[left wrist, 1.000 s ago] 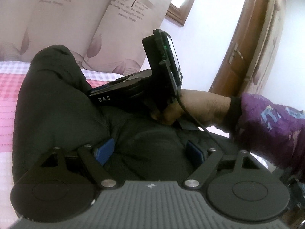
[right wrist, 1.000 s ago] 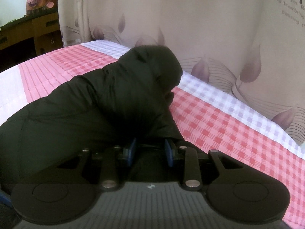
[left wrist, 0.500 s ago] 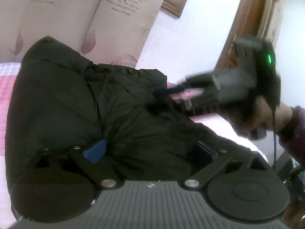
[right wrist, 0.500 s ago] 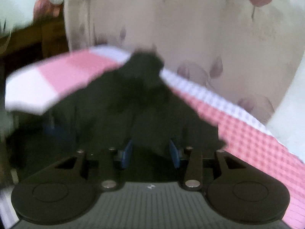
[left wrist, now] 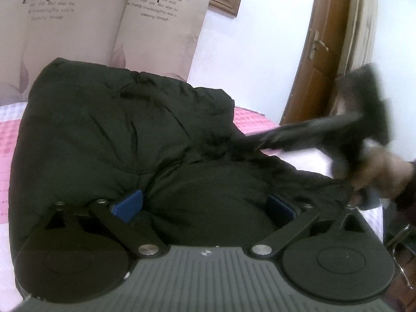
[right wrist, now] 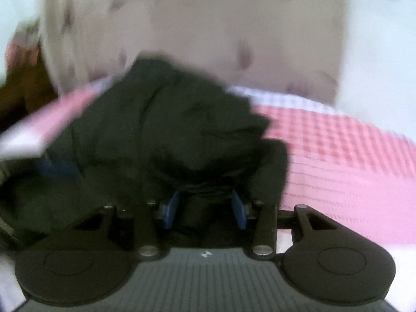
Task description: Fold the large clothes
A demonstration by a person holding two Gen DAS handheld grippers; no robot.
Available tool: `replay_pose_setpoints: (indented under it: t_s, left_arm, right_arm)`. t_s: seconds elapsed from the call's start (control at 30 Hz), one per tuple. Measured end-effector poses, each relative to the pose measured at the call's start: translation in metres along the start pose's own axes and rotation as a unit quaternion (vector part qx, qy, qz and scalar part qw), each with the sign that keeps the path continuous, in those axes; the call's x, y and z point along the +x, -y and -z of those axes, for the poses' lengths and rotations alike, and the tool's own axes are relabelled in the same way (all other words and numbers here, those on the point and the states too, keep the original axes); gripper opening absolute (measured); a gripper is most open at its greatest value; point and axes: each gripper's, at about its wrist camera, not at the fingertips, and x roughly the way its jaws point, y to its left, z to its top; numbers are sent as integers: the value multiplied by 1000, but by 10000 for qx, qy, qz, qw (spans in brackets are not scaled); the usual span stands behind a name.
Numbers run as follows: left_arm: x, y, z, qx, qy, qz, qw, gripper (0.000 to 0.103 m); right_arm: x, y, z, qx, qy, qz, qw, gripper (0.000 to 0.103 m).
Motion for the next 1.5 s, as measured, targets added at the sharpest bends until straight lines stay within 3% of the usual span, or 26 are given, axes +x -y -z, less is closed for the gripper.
replay_pose_setpoints:
  t_s: [0.07,0.13,0.23,0.33,0.43,0.5,0.53,0.6,0.77,0.97,1.13,1.23,1.5]
  left_arm:
    - [-1,0,2,-26,62,21,10000,103]
    - [-2,1,3,-42,86,12,10000,103]
    - [-4,0,5,-66,139,34,9999,103]
    - [-5,1,8,-36,187,41,9998,103]
    - [-7,3,12,-8,220,36,9997,103]
    - [-7,2,13,-5,232,64,9997,103]
    - [-7,2,14,-6,233,72,9997,103]
    - [-7,3,14,53,216,63,9997,103]
    - [-7,8,12,145,135,-108,9997,103]
    - [-8,16,7,226,57,-276,9993,103]
    - [-11,18,5,210,7,-338,9992,103]
    - [-11,22,5,265,-27,-410,9988,103]
    - [-10,27,5,383,-55,-529,9978,103]
  right_arm:
    - [-37,-1,5,165,335,-116,9992,44]
    - [-67,-15,17,-77,484,-141,9987,44]
    - [-87,-35,43,-422,370,-211,9982,43]
    - [-80,-47,68,-897,179,178,9957,43]
    - [-64,-39,81,-678,80,318,9972,44]
    - [-57,-41,90,-792,100,479,9957,54]
    - [-53,-37,94,-685,131,493,9964,57]
    - [-53,-25,96,-360,153,493,9980,75]
    - [-58,-14,91,259,81,300,9992,77]
    - [-48,2,82,728,-64,-340,9967,79]
    - [-43,7,82,1015,106,-596,9930,89]
    - [-32,11,81,1349,94,-662,9886,103]
    - [-8,19,75,1947,3,-1009,9757,103]
